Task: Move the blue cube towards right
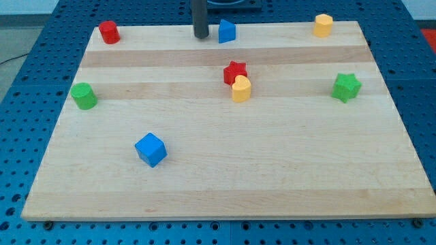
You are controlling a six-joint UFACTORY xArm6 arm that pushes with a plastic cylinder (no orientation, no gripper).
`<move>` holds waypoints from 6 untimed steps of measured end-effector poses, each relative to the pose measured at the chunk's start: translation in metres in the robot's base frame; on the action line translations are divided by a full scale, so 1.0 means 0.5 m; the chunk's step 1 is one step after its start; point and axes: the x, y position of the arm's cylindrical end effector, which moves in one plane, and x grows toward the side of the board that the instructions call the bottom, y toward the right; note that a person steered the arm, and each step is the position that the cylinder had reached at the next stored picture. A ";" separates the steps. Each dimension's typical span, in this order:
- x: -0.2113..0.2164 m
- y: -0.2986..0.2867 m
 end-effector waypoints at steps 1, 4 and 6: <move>0.071 -0.003; 0.099 -0.080; 0.271 -0.185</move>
